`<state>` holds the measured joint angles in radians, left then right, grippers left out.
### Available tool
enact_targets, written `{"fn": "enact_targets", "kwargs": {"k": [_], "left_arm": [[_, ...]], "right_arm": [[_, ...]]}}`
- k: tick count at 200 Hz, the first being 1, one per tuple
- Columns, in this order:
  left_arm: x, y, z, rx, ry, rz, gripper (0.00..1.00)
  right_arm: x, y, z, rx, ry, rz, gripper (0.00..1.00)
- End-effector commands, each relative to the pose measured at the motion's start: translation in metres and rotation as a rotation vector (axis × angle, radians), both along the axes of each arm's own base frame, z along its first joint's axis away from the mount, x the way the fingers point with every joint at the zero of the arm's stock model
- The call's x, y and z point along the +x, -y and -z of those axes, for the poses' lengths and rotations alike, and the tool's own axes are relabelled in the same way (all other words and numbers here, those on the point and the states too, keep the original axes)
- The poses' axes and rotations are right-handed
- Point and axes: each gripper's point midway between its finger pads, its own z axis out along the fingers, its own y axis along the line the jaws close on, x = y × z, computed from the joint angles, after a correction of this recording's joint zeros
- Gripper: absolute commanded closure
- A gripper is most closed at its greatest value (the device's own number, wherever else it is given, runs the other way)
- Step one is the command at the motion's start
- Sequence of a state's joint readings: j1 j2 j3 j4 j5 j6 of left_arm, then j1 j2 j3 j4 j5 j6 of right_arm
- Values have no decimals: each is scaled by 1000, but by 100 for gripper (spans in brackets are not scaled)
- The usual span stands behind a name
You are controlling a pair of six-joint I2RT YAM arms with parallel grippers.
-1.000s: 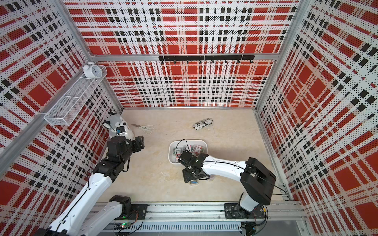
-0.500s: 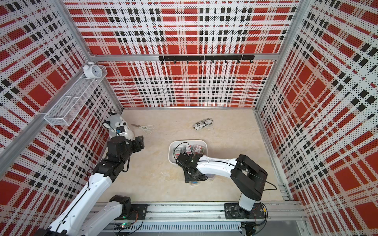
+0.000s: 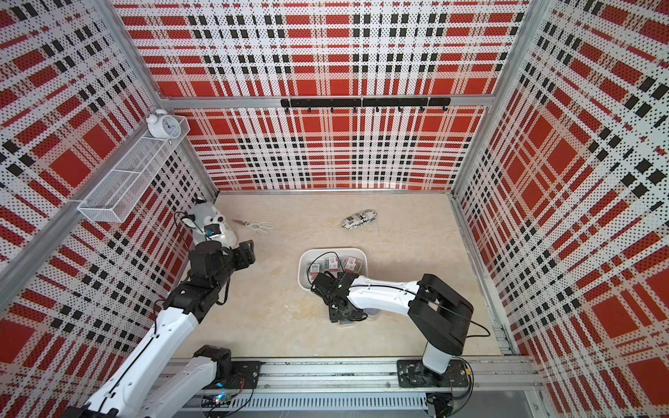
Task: Take the paper clips out of the storage box
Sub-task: Place the boxed paper clips at the center of the board.
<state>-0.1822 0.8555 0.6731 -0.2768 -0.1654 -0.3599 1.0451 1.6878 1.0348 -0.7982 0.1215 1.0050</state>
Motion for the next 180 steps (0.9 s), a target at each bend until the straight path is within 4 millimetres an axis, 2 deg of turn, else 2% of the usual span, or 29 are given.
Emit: {"fn": "enact_targets", "kwargs": {"k": [1, 44, 75, 110, 134, 154, 170, 180], "left_arm": [[-1, 0, -3, -2, 17, -5, 23], [-1, -1, -2, 0, 15, -9, 23], [-1, -1, -1, -1, 12, -10, 23], [-1, -2, -1, -1, 12, -12, 23], [-1, -3, 0, 4, 11, -20, 23], [-1, -3, 0, 12, 8, -25, 23], [0, -4, 2, 21, 4, -35, 24], [0, -3, 3, 16, 1, -41, 24]], "right_arm": [[2, 13, -6, -26, 30, 38, 49], [-1, 13, -1, -16, 7, 50, 45], [-2, 13, 0, -15, 1, 49, 36], [3, 9, -17, 4, 29, 44, 32], [13, 5, -51, 32, 93, 31, 30], [32, 6, -102, 64, 197, 17, 30], [54, 16, -142, 111, 288, 30, 30], [68, 31, -160, 126, 332, 52, 30]]}}
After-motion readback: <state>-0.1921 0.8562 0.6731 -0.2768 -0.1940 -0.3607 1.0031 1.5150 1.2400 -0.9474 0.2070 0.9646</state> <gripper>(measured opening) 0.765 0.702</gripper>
